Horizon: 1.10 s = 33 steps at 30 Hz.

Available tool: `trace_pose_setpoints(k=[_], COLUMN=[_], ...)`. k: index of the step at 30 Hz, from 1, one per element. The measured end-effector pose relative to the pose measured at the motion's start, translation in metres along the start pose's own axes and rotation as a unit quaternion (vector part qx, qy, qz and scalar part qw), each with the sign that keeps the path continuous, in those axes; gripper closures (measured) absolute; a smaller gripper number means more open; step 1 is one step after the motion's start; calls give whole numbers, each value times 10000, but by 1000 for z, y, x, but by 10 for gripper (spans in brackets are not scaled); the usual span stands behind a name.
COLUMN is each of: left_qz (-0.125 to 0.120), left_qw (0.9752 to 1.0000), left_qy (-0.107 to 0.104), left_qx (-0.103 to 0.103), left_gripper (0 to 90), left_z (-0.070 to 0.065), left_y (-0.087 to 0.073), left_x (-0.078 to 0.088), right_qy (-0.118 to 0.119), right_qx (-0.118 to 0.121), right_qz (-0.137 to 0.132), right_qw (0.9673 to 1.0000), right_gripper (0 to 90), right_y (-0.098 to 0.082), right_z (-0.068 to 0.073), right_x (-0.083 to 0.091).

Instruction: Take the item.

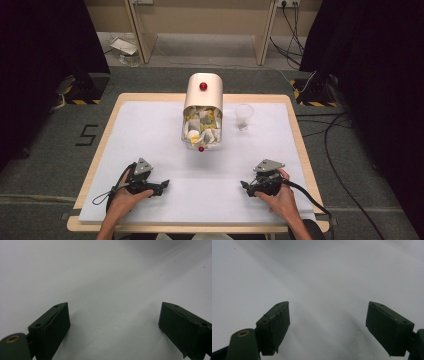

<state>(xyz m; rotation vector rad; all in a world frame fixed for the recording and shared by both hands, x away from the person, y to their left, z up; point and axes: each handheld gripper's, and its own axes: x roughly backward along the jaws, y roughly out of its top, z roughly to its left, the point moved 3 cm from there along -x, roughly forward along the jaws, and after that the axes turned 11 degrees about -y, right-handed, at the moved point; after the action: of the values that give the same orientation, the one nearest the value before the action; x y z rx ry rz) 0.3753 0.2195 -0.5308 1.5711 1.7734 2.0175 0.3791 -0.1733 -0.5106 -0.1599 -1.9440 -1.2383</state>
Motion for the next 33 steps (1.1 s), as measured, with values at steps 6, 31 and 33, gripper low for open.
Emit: trace_pose_setpoints(k=[6, 31, 33], left_qz=[10, 14, 13], left_qw=[10000, 10000, 10000], left_qy=[23, 30, 30], left_qx=[6, 6, 8], left_gripper=[93, 92, 92], left_z=[0, 0, 0], left_y=[0, 0, 0], left_x=[0, 0, 0], right_qy=[38, 177, 186], right_qx=[-11, 29, 8], right_qz=[-3, 69, 66], right_qw=[10000, 9998, 9998], right_gripper=[208, 206, 206], right_y=[-3, -21, -21], right_z=[1, 9, 10], right_x=[3, 13, 14])
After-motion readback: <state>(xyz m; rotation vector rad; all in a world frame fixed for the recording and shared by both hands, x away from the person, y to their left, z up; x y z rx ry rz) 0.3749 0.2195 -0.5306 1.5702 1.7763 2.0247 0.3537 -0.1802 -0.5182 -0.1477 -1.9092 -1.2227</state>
